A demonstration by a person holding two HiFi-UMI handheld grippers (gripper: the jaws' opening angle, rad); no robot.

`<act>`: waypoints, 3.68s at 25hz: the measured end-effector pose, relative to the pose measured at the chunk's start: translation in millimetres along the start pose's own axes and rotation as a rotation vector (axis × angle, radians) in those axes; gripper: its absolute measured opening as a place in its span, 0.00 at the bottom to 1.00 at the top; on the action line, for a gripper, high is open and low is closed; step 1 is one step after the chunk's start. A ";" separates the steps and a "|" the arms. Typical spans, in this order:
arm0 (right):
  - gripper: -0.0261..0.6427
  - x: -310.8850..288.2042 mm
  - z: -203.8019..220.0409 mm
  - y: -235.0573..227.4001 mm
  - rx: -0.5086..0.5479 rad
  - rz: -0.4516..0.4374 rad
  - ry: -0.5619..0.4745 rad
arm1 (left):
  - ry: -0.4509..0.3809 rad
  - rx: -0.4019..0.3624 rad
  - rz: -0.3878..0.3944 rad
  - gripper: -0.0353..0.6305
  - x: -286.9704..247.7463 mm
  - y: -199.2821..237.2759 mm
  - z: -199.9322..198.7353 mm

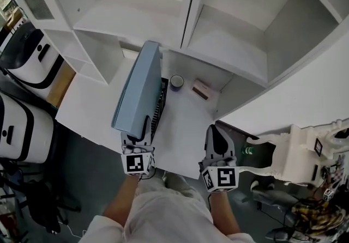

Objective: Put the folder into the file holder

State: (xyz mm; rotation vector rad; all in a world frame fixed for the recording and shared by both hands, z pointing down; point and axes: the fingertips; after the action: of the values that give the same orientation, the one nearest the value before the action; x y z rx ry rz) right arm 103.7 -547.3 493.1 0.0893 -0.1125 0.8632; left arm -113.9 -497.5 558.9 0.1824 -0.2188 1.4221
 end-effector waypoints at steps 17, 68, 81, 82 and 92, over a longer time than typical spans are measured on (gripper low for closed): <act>0.03 22.7 70.8 6.4 -0.003 0.021 0.038 | 0.059 -0.012 0.021 0.26 26.4 -2.9 127.4; 0.03 64.0 -33.8 8.5 -0.033 -0.021 0.003 | 0.149 -0.111 0.093 0.37 69.1 -25.6 -32.0; 0.03 116.3 -69.6 80.2 0.026 0.070 -0.051 | 0.070 -0.123 0.080 0.04 133.2 -11.6 -137.7; 0.03 122.5 -71.7 92.2 0.031 0.079 -0.051 | 0.061 -0.112 0.092 0.04 141.4 -8.7 -145.2; 0.03 228.4 -100.8 209.9 0.088 0.185 -0.009 | 0.116 0.057 0.263 0.04 252.8 7.3 -186.4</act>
State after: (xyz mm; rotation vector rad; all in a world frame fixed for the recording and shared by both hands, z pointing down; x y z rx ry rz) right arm 97.3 -227.2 430.9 0.1669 -0.0922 1.0525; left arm -79.5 -207.1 444.0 0.1202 -0.1085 1.6959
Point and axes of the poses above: the fingertips, and each gripper's own axes: x backward along the fingers, y to its left, z out of its underside, and after that the axes turned 11 degrees about -y, right-handed
